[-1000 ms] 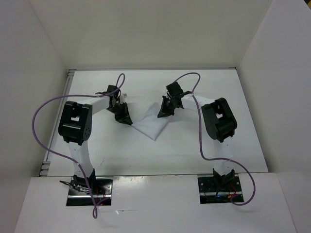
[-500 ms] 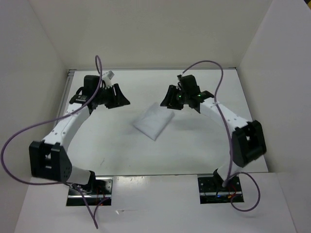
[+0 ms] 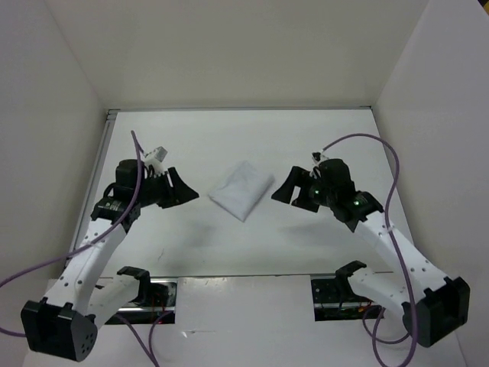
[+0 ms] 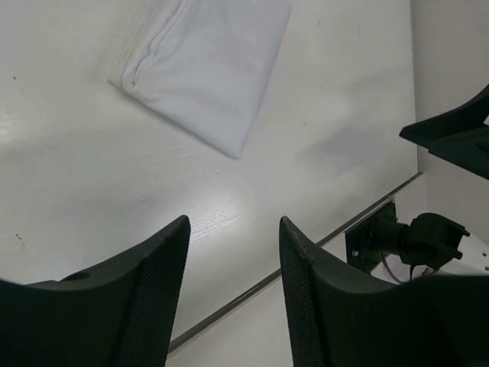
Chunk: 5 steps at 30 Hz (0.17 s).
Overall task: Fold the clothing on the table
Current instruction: Fold the skirt
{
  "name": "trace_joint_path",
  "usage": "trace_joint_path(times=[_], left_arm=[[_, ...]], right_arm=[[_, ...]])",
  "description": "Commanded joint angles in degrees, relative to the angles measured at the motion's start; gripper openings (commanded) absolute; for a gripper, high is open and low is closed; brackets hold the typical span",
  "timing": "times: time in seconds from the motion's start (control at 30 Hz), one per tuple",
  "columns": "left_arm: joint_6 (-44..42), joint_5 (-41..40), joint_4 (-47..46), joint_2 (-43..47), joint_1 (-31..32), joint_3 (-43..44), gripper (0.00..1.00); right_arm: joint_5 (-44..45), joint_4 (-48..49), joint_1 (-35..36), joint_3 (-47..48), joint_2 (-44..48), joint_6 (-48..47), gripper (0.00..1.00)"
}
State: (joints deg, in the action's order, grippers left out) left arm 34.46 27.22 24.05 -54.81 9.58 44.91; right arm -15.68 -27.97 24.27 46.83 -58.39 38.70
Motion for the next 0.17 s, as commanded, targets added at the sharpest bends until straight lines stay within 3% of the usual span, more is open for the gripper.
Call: trace_joint_path(times=[0.0,0.13], left_arm=[[-0.88,-0.94,1.61,3.21,-0.8,0.27,0.58],[1.39,-2.43,1.61,5.93,-0.8,-0.34,0.58]], right_arm=[[-0.67,0.9,-0.45,-1.65,7.92,3.22,0.91],[-0.67,-2.17,-0.45,-2.44,14.17,3.93,0.91]])
